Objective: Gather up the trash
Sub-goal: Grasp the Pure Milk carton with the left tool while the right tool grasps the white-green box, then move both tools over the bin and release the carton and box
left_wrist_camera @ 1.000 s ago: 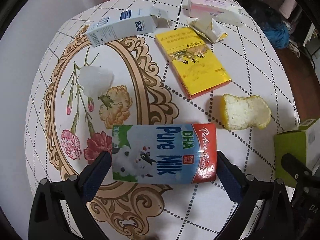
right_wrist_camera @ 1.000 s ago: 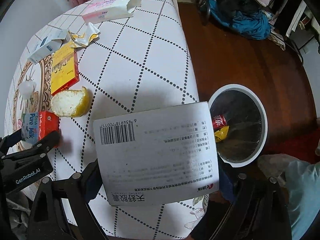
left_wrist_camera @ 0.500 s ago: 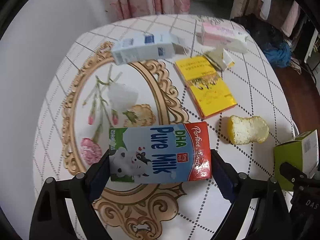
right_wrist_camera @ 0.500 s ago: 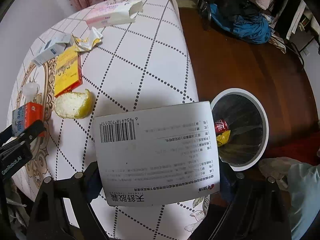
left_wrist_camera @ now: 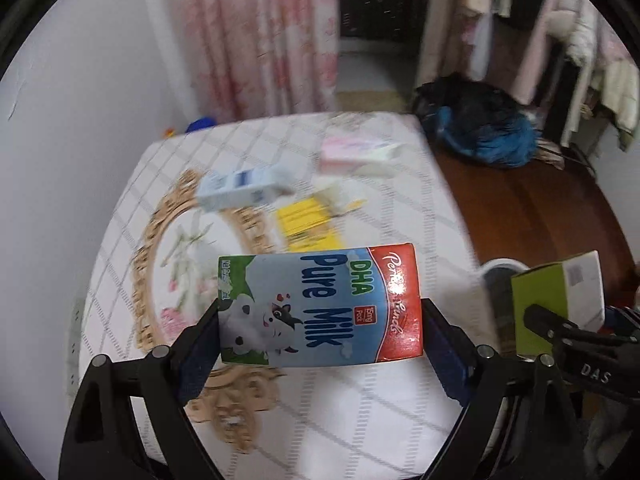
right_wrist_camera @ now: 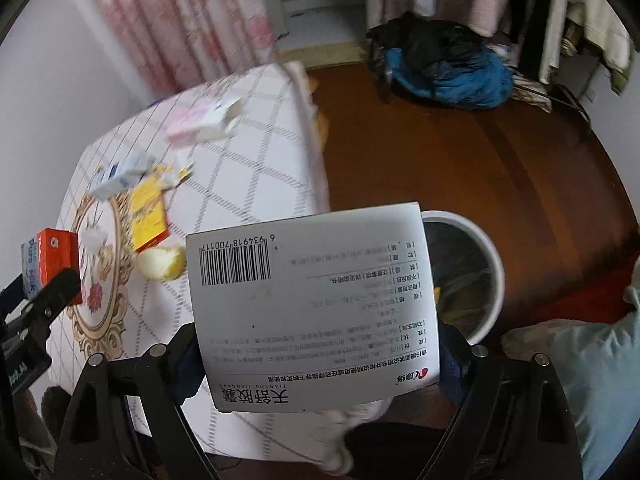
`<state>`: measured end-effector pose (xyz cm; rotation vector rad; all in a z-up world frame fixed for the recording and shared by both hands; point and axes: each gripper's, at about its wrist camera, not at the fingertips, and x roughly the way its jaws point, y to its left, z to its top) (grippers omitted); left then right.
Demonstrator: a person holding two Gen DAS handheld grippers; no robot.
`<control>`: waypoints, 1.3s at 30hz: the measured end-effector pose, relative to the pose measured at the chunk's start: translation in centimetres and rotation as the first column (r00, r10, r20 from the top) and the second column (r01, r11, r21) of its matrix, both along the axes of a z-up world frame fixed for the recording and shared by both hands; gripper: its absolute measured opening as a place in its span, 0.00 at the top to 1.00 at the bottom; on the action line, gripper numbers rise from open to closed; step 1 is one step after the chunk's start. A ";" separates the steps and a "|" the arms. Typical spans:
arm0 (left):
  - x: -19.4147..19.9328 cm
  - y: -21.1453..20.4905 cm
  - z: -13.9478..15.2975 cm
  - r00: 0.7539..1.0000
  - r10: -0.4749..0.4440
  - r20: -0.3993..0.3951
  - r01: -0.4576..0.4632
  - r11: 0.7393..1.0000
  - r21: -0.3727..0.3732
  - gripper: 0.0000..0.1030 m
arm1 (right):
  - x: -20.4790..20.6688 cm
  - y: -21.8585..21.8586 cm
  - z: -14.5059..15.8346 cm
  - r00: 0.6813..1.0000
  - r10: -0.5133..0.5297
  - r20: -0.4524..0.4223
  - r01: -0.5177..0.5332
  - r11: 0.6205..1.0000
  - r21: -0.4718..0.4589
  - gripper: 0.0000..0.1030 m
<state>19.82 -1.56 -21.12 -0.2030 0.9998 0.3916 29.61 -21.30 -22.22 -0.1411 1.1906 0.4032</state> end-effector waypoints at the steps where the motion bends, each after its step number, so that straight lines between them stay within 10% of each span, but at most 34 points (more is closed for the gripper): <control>1: 0.7 -1.3 0.2 1.000 -0.024 0.007 0.024 1.000 -0.006 0.12 | 0.6 -1.6 0.2 1.000 -0.019 0.005 0.019 1.000 0.001 0.11; 17: 14.2 -17.4 -7.0 0.948 -0.304 -0.095 0.294 0.950 -0.101 0.12 | 10.7 -20.8 -8.9 0.939 -0.314 -0.142 0.309 0.949 -0.053 0.11; 30: 18.8 -20.7 -12.6 0.898 -0.382 -0.220 0.332 0.915 -0.231 0.02 | 15.0 -22.6 -17.9 0.888 -0.319 -0.330 0.342 0.940 0.012 0.09; 39: 18.9 -21.0 -12.6 0.897 -0.387 -0.215 0.343 0.914 -0.216 0.01 | 15.1 -22.6 -18.9 0.878 -0.344 -0.333 0.357 0.934 -0.021 0.00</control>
